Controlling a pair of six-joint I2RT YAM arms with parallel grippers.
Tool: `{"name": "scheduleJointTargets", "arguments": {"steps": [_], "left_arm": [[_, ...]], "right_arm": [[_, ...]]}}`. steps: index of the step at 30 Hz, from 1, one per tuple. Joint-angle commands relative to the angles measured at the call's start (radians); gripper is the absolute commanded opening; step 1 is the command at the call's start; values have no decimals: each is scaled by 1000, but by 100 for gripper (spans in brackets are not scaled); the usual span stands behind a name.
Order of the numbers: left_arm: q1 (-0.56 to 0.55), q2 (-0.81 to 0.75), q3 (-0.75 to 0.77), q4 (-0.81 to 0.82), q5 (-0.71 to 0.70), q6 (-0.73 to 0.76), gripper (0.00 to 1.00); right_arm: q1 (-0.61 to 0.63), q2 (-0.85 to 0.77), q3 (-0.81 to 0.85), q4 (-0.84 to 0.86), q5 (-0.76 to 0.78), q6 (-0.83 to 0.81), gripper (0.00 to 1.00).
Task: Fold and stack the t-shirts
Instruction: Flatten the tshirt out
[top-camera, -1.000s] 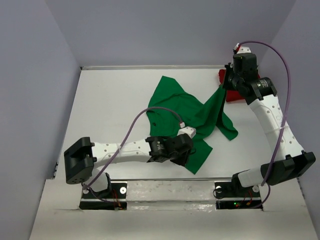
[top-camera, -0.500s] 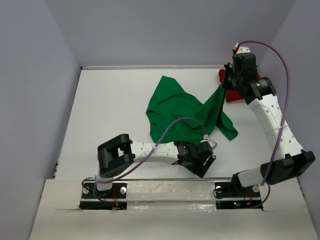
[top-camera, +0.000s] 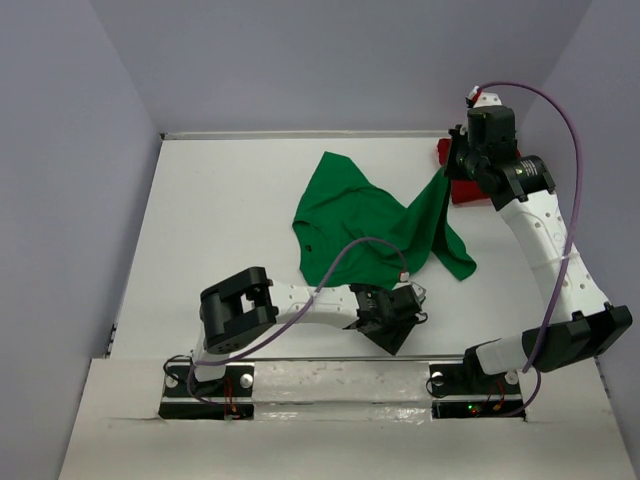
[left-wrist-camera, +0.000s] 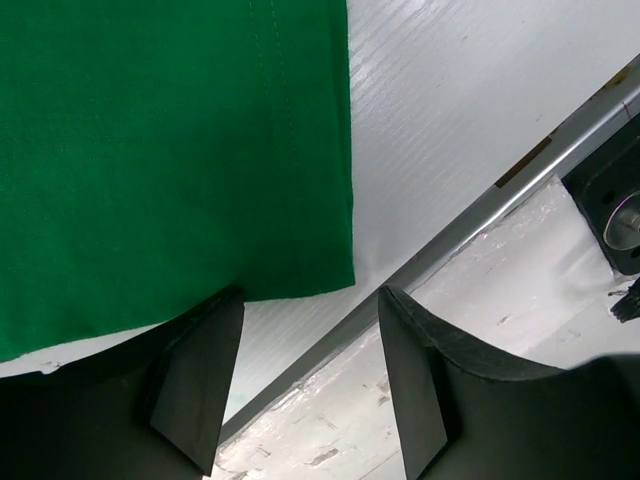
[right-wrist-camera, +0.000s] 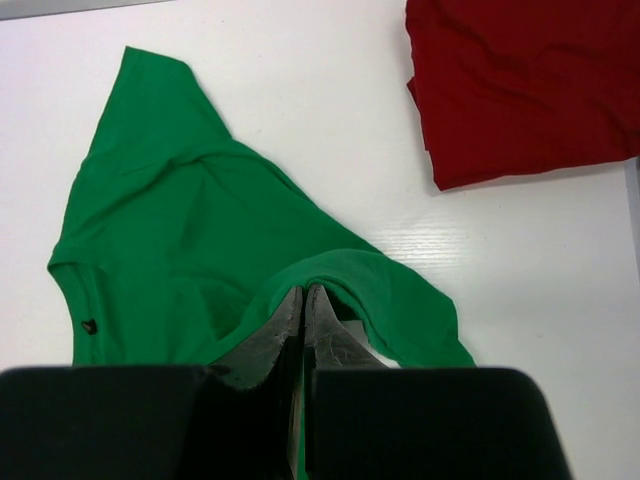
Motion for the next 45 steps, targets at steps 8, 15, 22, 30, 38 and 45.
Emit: {"name": "scheduleJointTargets", "arguments": {"steps": [8,15,22,30,38,45], "left_arm": [[-9,125,41,-57,15,28,62],[-20,194,76,-90,58,41,60],[-37,309,102,-124,98,50,49],[-11,319,63,-83,93,19,20],[61,242,-77,6,124,-33,0],[158,58,-220,18,-3,-96,0]], "right_arm": [[0,-38,-3,64,-30,15,0],[0,-44,-5,67,-30,10,0],[0,-55,-2,67,-33,7,0],[0,-56,6,62,-36,-4,0],[0,-47,3,62,-57,1,0],[0,-36,-14,62,-91,12,0]]}}
